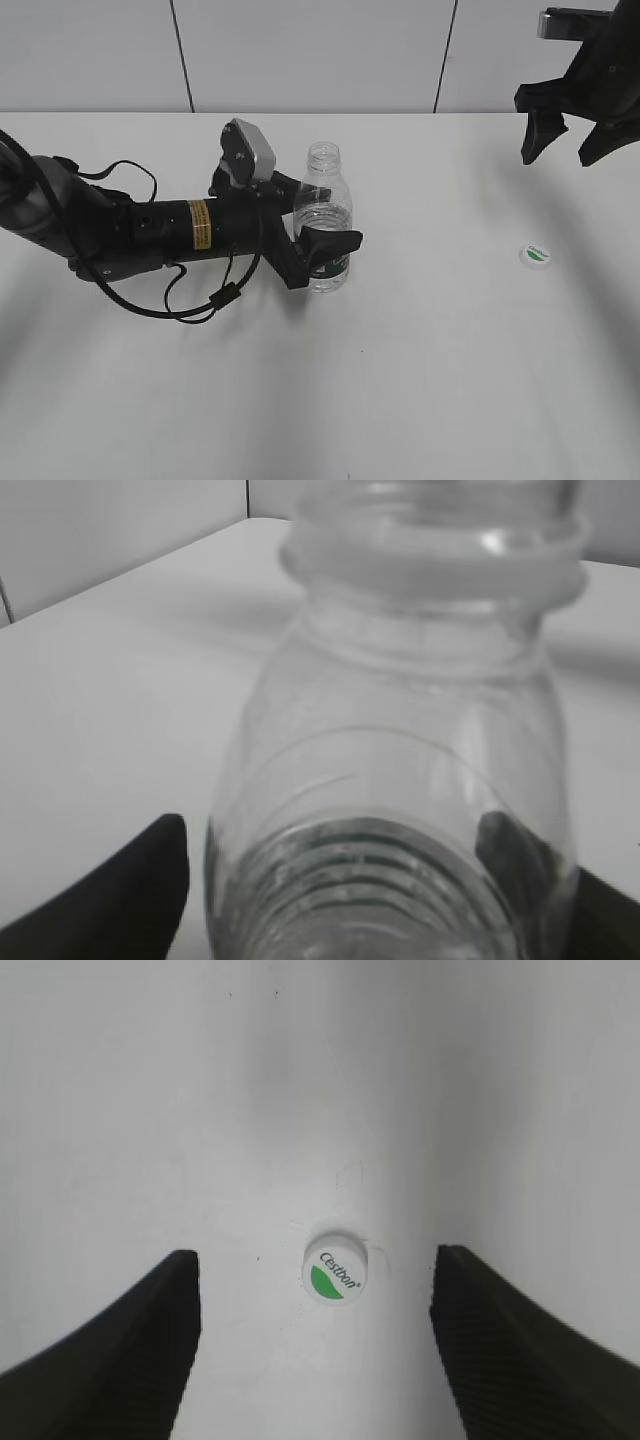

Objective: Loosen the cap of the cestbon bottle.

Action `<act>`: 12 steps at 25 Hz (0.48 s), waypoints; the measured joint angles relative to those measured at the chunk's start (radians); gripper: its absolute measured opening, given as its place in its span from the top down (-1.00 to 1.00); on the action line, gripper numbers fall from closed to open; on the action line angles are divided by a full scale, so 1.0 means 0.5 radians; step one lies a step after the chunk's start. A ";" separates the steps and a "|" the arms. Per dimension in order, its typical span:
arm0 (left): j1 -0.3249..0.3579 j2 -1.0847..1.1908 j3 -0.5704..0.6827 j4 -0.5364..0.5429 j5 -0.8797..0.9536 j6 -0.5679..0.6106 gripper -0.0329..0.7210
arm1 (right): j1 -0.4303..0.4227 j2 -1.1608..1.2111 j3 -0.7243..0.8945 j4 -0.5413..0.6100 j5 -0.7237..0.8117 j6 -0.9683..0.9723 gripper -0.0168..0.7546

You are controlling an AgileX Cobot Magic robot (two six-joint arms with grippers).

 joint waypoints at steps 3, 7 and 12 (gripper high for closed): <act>0.000 -0.007 0.000 -0.009 0.008 0.000 -0.48 | 0.000 0.000 -0.009 -0.002 0.002 0.000 -0.48; 0.000 -0.100 0.011 -0.009 0.029 0.000 -0.48 | 0.000 0.000 -0.013 -0.002 0.004 0.000 -0.48; 0.000 -0.258 0.012 0.000 0.054 -0.016 -0.49 | 0.000 0.000 -0.013 -0.002 0.008 -0.004 -0.48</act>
